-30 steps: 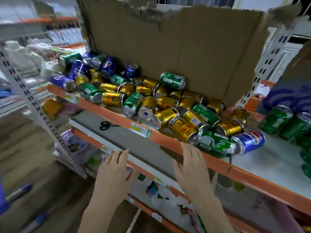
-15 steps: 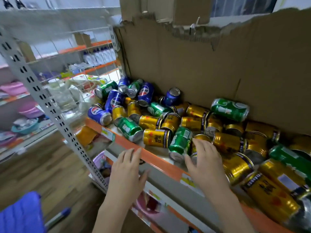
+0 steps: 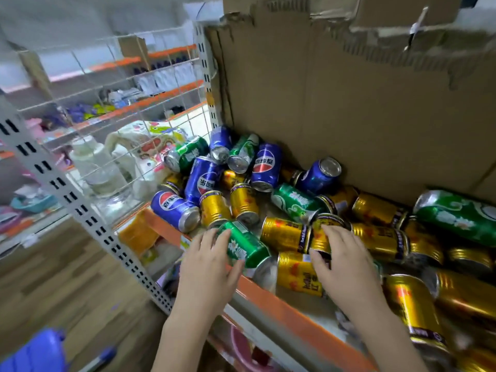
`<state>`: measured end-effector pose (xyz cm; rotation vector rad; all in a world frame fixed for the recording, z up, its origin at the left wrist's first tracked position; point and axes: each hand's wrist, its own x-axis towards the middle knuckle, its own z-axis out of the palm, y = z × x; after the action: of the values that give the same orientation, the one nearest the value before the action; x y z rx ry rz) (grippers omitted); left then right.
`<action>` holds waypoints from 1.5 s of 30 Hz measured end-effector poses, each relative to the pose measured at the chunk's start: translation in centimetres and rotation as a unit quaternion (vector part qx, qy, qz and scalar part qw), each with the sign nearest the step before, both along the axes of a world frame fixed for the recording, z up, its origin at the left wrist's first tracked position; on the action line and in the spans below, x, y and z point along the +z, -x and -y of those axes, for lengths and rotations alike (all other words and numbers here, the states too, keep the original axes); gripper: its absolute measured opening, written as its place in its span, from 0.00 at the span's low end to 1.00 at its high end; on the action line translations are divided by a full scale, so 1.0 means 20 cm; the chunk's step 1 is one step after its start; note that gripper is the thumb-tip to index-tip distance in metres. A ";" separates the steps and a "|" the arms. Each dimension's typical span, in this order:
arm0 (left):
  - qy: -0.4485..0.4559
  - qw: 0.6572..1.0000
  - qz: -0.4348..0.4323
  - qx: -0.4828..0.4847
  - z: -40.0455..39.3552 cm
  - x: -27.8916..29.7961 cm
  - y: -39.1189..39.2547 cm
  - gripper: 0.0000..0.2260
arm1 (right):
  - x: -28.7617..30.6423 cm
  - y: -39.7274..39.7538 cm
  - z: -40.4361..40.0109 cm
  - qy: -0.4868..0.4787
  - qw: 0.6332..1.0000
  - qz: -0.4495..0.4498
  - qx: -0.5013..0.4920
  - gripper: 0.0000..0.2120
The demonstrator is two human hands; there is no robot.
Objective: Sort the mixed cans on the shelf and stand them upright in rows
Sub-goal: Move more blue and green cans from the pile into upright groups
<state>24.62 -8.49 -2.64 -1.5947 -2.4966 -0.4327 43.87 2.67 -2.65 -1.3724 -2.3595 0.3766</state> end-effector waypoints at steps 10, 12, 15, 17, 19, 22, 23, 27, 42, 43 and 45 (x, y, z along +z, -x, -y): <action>-0.032 0.993 0.029 -0.112 -0.47 0.11 0.64 0.25 | 0.01 0.56 -0.16 0.001 0.996 0.037 -0.087 0.27; -0.024 0.988 0.033 -0.147 -0.56 0.14 0.72 0.26 | 0.01 0.64 -0.18 0.008 0.994 0.041 -0.103 0.27; -0.014 0.979 0.056 -0.197 -0.72 0.19 0.78 0.28 | 0.02 0.69 -0.22 0.001 0.989 0.043 -0.144 0.27; -0.019 0.971 0.064 -0.229 -0.82 0.21 0.79 0.27 | 0.02 0.67 -0.24 -0.007 0.982 0.041 -0.182 0.27; -0.026 0.964 0.064 -0.257 -0.90 0.22 0.77 0.26 | 0.02 0.63 -0.23 -0.008 0.973 0.039 -0.227 0.26; -0.040 0.947 0.069 -0.313 -0.96 0.21 0.67 0.26 | 0.01 0.57 -0.22 -0.022 0.959 0.029 -0.281 0.25; -0.031 0.940 0.074 -0.333 -0.98 0.21 0.63 0.26 | 0.01 0.55 -0.21 -0.025 0.955 0.031 -0.294 0.25; -0.009 0.934 0.074 -0.349 -1.12 0.20 0.52 0.28 | 0.01 0.52 -0.24 -0.039 0.944 0.033 -0.325 0.26; 0.186 0.947 -0.074 -0.250 -1.47 0.28 0.42 0.35 | 0.11 0.62 -0.72 0.014 0.943 0.021 -0.331 0.35; 0.195 0.945 -0.079 -0.250 -1.48 0.29 0.42 0.36 | 0.11 0.63 -0.73 0.019 0.942 0.011 -0.335 0.35; 0.211 0.941 -0.085 -0.252 -1.49 0.31 0.41 0.37 | 0.11 0.64 -0.75 0.028 0.939 -0.015 -0.343 0.34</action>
<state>16.36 21.35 3.50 -2.3277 -2.1237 0.2103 31.15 17.65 -0.46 -2.0706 -1.6942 0.2522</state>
